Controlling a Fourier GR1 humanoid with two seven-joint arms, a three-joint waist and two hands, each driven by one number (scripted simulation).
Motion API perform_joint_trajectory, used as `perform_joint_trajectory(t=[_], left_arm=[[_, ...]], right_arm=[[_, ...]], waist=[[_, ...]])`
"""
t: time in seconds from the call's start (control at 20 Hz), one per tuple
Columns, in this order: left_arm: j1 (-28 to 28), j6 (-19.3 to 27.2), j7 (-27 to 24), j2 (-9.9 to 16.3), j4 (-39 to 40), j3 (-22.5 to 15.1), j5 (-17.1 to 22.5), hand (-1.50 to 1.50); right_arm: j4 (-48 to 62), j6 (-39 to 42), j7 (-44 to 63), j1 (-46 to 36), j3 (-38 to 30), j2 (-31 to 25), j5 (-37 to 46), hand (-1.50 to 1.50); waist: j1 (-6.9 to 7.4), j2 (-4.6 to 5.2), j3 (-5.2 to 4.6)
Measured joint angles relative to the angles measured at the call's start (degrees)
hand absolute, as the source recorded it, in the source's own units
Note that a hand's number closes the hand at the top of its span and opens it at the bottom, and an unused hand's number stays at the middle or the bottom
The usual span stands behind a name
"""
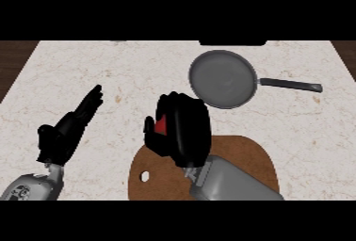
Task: Pick the tomato from the cutting board and place it in the pan
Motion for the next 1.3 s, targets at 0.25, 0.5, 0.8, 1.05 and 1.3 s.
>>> perform_joint_trajectory(t=[0.25,0.5,0.8,1.05,1.3], left_arm=[[-0.77,-0.13,0.05,-1.63,1.16,-0.13,-1.4,0.0],[-1.55,-1.21,0.69,-2.02,1.26,0.87,-1.85,0.0],[-2.25,-1.96,1.61,-3.01,0.77,1.38,-2.62,0.0],[-1.98,-2.97,2.66,-3.28,-0.51,2.05,-3.0,0.0],[-1.36,-3.94,1.78,-3.73,-0.5,2.51,-3.43,0.0]], right_arm=[[9.2,-6.07,-8.78,-0.05,-7.67,-1.81,-2.08,1.5],[19.7,-11.54,-16.56,-2.35,-14.65,-2.84,-3.07,1.5],[35.9,-18.02,-29.45,-7.39,-23.06,-3.27,-8.0,1.5],[47.23,-21.07,-39.31,-12.17,-29.2,-3.53,-11.82,1.5],[57.53,-23.21,-48.73,-16.43,-35.02,-4.83,-15.61,1.5]], waist=[[0.2,0.09,-0.01],[0.39,0.15,-0.01],[0.93,0.33,0.01],[1.17,0.36,0.0],[1.77,0.62,0.02]])
